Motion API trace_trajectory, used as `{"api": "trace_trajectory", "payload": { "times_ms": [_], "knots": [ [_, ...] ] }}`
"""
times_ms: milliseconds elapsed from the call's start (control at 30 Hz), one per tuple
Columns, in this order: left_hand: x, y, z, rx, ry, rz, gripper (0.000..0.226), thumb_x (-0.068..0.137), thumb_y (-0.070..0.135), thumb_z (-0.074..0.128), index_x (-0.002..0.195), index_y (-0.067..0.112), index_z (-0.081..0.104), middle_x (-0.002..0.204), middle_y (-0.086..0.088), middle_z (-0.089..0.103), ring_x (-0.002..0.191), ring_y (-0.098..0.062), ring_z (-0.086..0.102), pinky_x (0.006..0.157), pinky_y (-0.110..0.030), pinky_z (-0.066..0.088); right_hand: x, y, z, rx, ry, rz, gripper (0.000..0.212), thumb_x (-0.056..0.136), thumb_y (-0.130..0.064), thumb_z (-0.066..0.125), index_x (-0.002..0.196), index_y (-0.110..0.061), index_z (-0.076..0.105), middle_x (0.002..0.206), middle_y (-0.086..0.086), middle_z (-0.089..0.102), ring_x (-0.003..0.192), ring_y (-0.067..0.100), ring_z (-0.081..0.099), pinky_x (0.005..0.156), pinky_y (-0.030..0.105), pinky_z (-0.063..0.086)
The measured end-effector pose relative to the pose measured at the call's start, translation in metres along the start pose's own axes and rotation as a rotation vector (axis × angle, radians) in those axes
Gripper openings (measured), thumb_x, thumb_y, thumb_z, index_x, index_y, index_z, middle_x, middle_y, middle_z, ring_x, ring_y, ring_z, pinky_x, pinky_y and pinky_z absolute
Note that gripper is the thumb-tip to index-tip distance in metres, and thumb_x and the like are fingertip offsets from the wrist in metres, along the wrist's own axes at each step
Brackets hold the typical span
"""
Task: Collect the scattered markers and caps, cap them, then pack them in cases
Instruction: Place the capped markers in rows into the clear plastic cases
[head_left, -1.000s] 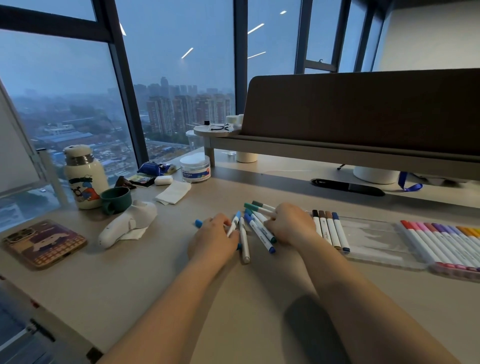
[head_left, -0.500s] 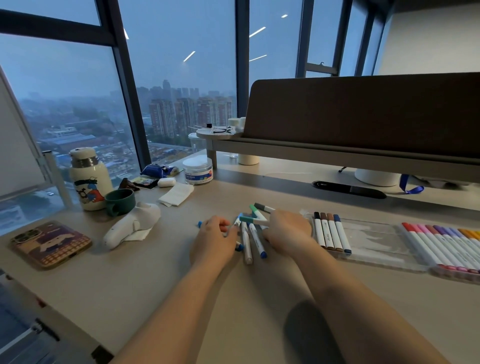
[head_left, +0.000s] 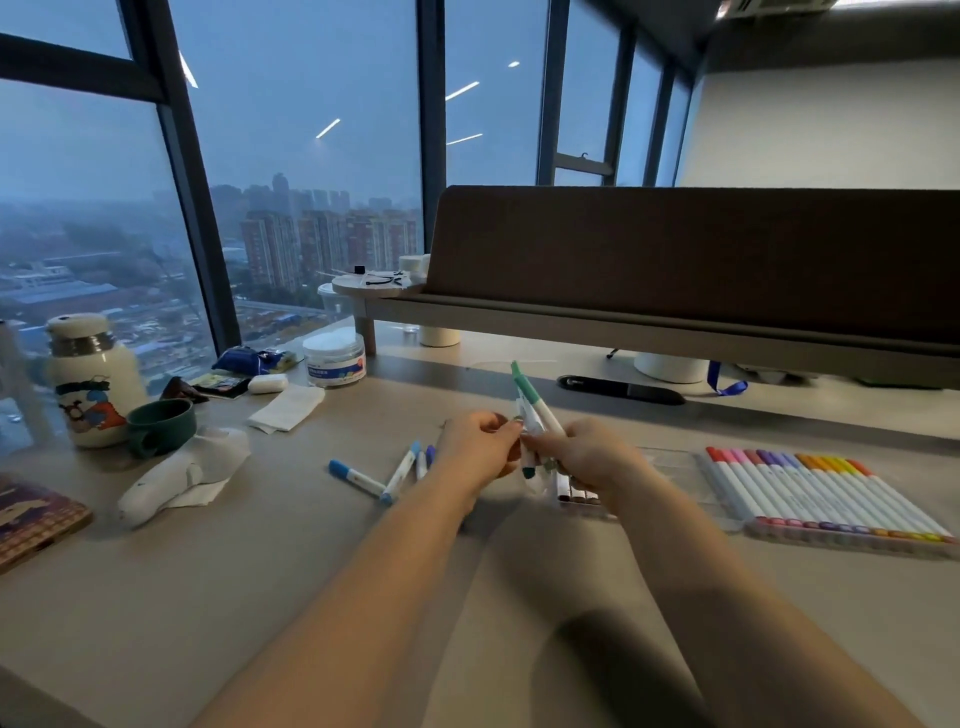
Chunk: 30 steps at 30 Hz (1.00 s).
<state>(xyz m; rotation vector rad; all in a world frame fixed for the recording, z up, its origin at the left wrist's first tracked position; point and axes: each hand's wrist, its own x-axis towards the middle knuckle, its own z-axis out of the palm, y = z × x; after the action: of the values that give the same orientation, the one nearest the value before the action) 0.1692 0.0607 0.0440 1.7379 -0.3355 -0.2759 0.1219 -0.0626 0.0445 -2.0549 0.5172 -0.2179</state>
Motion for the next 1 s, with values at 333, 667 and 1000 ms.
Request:
{"api": "trace_trajectory", "payload": {
  "times_ms": [333, 667, 1000],
  "knots": [
    [0.016, 0.011, 0.080, 0.111, -0.155, -0.043, 0.004, 0.092, 0.015, 0.059, 0.095, 0.014, 0.059, 0.090, -0.005, 0.063, 0.083, -0.017, 0.062, 0.077, -0.029, 0.057, -0.008, 0.044, -0.073, 0.063, 0.025, 0.091, 0.021, 0.086, -0.027, 0.067, 0.098, -0.010, 0.066, 0.088, 0.005, 0.067, 0.070, 0.013, 0.051, 0.065, 0.025, 0.044],
    [0.034, 0.000, 0.103, 0.094, -0.214, -0.076, 0.022, 0.085, 0.014, 0.068, 0.105, 0.013, 0.058, 0.094, -0.009, 0.066, 0.085, -0.020, 0.066, 0.077, -0.033, 0.059, 0.008, 0.059, -0.088, -0.068, 0.073, 0.110, 0.014, 0.087, -0.028, 0.067, 0.093, -0.016, 0.061, 0.076, -0.001, 0.058, 0.068, 0.010, 0.051, 0.057, 0.020, 0.040],
    [0.038, -0.006, 0.104, 0.182, -0.126, -0.015, 0.008, 0.087, 0.010, 0.065, 0.085, 0.015, 0.060, 0.084, -0.011, 0.070, 0.078, -0.023, 0.071, 0.074, -0.035, 0.060, 0.012, 0.061, -0.072, -0.055, 0.117, 0.121, 0.023, 0.085, -0.024, 0.070, 0.103, -0.011, 0.062, 0.078, 0.001, 0.058, 0.066, 0.009, 0.053, 0.052, 0.018, 0.038]
  ]
}}
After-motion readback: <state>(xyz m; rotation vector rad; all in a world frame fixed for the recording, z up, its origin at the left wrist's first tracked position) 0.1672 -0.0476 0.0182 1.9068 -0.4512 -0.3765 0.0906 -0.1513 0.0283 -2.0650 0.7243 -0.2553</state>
